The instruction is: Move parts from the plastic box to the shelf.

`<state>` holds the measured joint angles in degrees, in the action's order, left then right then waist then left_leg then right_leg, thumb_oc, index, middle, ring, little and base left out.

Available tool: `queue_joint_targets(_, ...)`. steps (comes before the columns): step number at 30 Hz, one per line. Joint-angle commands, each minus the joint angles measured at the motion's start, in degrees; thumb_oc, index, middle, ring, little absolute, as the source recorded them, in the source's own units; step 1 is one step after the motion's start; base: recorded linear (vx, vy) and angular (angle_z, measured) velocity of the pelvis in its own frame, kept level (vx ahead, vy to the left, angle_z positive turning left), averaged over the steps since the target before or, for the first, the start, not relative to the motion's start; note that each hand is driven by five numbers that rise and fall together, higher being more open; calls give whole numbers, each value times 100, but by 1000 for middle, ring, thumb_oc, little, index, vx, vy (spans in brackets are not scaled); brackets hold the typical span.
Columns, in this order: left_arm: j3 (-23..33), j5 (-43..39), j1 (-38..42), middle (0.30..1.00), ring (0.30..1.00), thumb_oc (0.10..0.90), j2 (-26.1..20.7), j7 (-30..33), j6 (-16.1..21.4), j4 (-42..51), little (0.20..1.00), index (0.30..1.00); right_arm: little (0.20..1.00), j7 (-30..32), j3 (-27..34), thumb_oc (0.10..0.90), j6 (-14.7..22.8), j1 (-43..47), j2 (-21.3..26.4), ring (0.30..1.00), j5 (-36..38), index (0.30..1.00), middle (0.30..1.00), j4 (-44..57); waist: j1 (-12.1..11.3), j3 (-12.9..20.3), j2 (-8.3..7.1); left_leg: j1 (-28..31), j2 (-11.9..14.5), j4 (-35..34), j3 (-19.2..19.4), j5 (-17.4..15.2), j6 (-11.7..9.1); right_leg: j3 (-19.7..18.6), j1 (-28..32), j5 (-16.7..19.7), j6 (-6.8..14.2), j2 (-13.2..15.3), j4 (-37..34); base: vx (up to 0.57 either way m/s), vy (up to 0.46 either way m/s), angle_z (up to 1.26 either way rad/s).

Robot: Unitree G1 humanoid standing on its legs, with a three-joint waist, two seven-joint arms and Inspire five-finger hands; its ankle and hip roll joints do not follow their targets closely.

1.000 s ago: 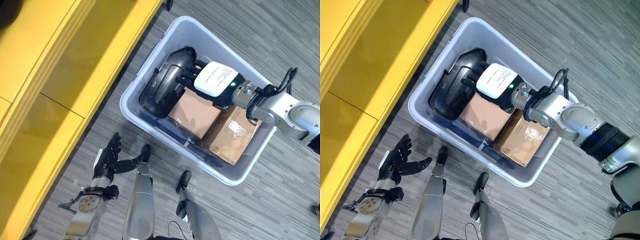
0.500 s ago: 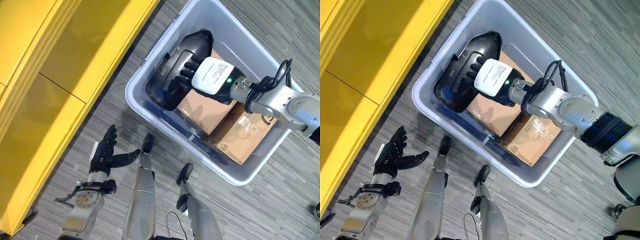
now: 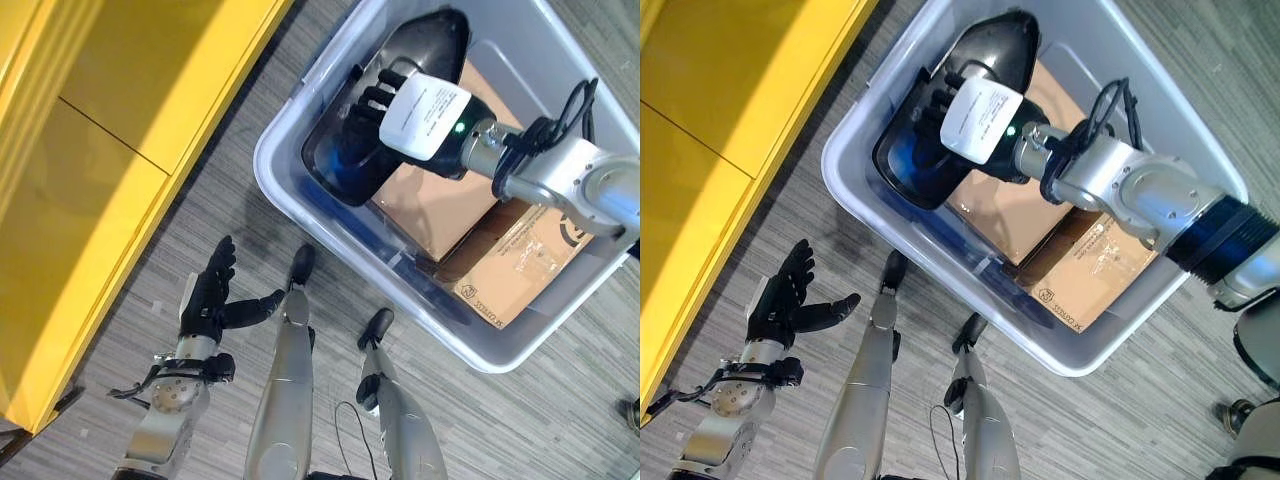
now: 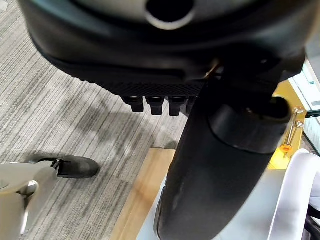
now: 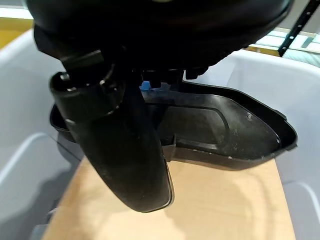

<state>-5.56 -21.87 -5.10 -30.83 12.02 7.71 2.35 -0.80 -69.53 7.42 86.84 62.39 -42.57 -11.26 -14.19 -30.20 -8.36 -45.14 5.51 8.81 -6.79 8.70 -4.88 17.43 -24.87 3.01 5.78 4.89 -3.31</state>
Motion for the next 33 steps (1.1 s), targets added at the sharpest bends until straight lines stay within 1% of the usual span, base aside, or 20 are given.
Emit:
queue_joint_targets(1,229,194,-321,1000,1000,900,-331,222,504,709,1000,1000,1000,451,-247,900,-212,956,410,1000,175,1000,1000,152,119,40,17,-673,275,843,-98,-474,-312,-103,567,-1000,271,549,896,33,-41,-3)
queue_joint_targets(3,289,293,-358,1000,1000,900,-369,283,528,813,1000,1000,1000,489,-263,900,-249,1028,407,1000,164,1000,1000,142,151,40,32,-882,273,990,-133,-577,-307,-148,271,-1131,239,540,1178,19,-18,-1)
queue_joint_targets(6,355,388,-394,1000,1000,900,-411,350,549,879,1000,1000,1000,498,-311,900,-278,1083,411,1000,130,1000,1000,119,165,40,94,-1142,232,1123,-195,-616,-252,-214,-143,-1228,206,532,1532,-12,17,6)
queue_joint_targets(9,389,370,-400,1000,1000,900,-381,398,576,933,1000,1000,1000,474,-411,900,-292,1139,350,1000,79,1000,1000,-59,165,40,206,-1404,181,1216,-226,-623,-214,-224,-530,-1318,203,570,1854,0,0,0)
queue_joint_targets(12,403,370,-389,1000,1000,900,-375,443,607,965,1000,1000,1000,474,-457,900,-313,1126,275,1000,59,1000,1000,-232,175,40,240,-1586,139,1256,-245,-621,-205,-244,-734,-1347,195,584,1978,-1,2,2)
queue_joint_targets(16,320,338,-280,1000,1000,900,-380,472,643,1012,1000,1000,1000,479,-457,900,-384,934,20,1000,175,1000,1000,-827,162,40,266,-1749,101,1290,-276,-620,-189,-234,-850,-1369,203,586,2010,3,2,5)
queue_joint_targets(17,299,322,-242,1000,1000,900,-369,484,655,994,1000,1000,852,487,-448,794,-389,888,-33,852,202,852,852,-909,171,40,272,-1761,97,1283,-280,-620,-188,-240,-860,-1372,208,585,2003,0,0,0)
queue_joint_targets(19,240,308,-153,1000,1000,900,-357,498,657,938,1000,1000,391,463,-428,465,-403,781,-127,391,239,391,391,-1061,182,40,276,-1760,76,1251,-277,-613,-188,-241,-854,-1385,206,583,1979,0,0,0)
queue_joint_targets(20,216,303,-126,1000,1000,900,-347,497,656,919,1000,1000,300,450,-417,400,-392,728,-157,300,262,300,300,-1101,190,40,282,-1770,63,1254,-267,-611,-188,-236,-847,-1387,204,589,1972,0,0,0)
queue_joint_targets(24,187,278,-61,1000,1000,900,-345,489,657,848,1000,1000,300,401,-419,400,-363,608,-216,300,307,300,300,-1139,191,40,266,-1737,37,1267,-282,-620,-187,-223,-801,-1427,192,585,1960,0,0,0)
queue_joint_targets(28,147,266,31,1000,1000,900,-351,495,662,795,1000,1000,300,406,-277,400,-327,464,-201,300,366,300,300,-965,214,40,247,-1635,35,1272,-282,-623,-188,-211,-669,-1438,190,574,1917,0,0,0)
queue_joint_targets(31,130,213,55,1000,1000,900,-334,465,661,766,1000,1000,300,455,-71,400,-280,277,-143,300,451,300,300,-702,214,40,209,-1426,56,1238,-258,-617,-194,-178,-384,-1423,188,552,1754,0,0,0)
queue_joint_targets(33,116,188,80,1000,1000,900,-315,433,644,733,1000,1000,300,468,121,400,-227,86,-87,300,516,300,300,-479,204,40,176,-1179,59,1140,-244,-600,-201,-168,-101,-1404,188,529,1567,0,0,0)
